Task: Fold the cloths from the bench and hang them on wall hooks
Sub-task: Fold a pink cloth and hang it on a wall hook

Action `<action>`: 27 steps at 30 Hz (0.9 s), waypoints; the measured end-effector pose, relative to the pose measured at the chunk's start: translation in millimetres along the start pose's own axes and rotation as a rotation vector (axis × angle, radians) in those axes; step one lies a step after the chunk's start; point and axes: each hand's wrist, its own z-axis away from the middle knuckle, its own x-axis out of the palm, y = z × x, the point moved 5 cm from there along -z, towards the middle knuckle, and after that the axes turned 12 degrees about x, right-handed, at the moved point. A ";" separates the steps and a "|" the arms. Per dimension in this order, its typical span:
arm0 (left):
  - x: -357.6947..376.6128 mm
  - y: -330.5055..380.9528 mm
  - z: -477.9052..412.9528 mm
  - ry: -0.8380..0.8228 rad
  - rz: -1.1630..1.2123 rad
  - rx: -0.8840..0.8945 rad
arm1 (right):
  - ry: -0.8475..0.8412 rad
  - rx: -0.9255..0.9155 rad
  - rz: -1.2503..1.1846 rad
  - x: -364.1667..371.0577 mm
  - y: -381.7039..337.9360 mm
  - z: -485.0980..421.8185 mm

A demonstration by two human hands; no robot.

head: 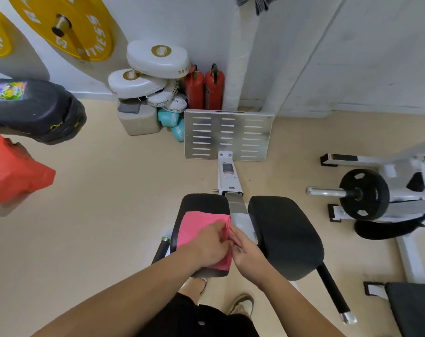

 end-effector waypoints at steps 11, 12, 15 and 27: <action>-60.3 -73.4 52.2 0.320 0.048 -0.417 | 0.134 -0.033 0.362 17.0 -0.8 -4.7; -54.9 -78.4 52.4 0.317 0.110 -0.436 | 0.129 -0.019 0.350 16.9 -0.1 -5.1; -44.8 -79.8 47.9 0.350 0.161 -0.418 | 0.101 0.010 0.299 17.4 -0.3 -2.6; -66.1 -56.1 30.2 0.304 -0.082 -0.213 | 0.098 -0.191 0.714 27.7 -26.2 4.5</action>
